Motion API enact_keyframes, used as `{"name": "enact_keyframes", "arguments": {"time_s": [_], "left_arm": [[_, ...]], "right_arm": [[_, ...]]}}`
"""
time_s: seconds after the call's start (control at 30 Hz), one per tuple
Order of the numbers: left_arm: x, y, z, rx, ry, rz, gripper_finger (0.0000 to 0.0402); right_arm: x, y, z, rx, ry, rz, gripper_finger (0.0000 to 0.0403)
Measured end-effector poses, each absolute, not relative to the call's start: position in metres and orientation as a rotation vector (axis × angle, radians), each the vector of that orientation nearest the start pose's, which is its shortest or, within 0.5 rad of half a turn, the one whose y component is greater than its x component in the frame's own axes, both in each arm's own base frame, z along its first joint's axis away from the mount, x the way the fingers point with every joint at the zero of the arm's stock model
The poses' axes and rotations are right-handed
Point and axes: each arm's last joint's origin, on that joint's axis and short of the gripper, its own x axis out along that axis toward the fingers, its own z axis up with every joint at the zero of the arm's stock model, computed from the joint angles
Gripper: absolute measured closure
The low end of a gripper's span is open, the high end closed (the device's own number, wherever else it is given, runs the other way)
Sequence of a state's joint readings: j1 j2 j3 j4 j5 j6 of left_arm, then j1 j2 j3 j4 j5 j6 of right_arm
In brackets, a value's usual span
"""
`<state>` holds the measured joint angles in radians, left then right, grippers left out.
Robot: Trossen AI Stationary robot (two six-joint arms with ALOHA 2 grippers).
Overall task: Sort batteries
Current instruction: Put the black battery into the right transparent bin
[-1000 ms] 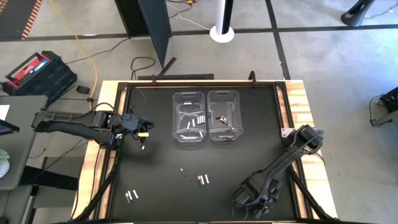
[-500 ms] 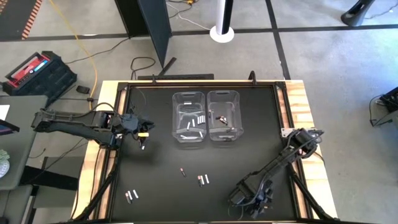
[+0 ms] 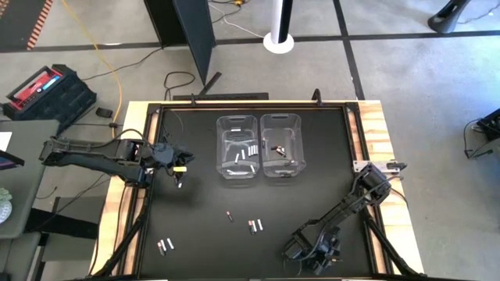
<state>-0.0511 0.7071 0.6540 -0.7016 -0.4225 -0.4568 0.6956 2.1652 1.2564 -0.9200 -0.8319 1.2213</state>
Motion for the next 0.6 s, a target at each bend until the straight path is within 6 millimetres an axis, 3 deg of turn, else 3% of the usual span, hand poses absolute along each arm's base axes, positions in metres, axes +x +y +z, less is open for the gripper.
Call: {"name": "enact_keyframes", "arguments": {"time_s": [0.4,0.6], "left_arm": [[0.1362,0.0049,0.2575,-0.229,0.644,0.504,0.0345],[0.1362,0.0049,0.2575,-0.229,0.644,0.503,0.0345]], "right_arm": [[0.2515,0.2347,0.0796,0.777,2.316,-0.288,0.0329],[0.2549,0.2304,0.0793,0.793,2.312,-0.293,0.0357]]}}
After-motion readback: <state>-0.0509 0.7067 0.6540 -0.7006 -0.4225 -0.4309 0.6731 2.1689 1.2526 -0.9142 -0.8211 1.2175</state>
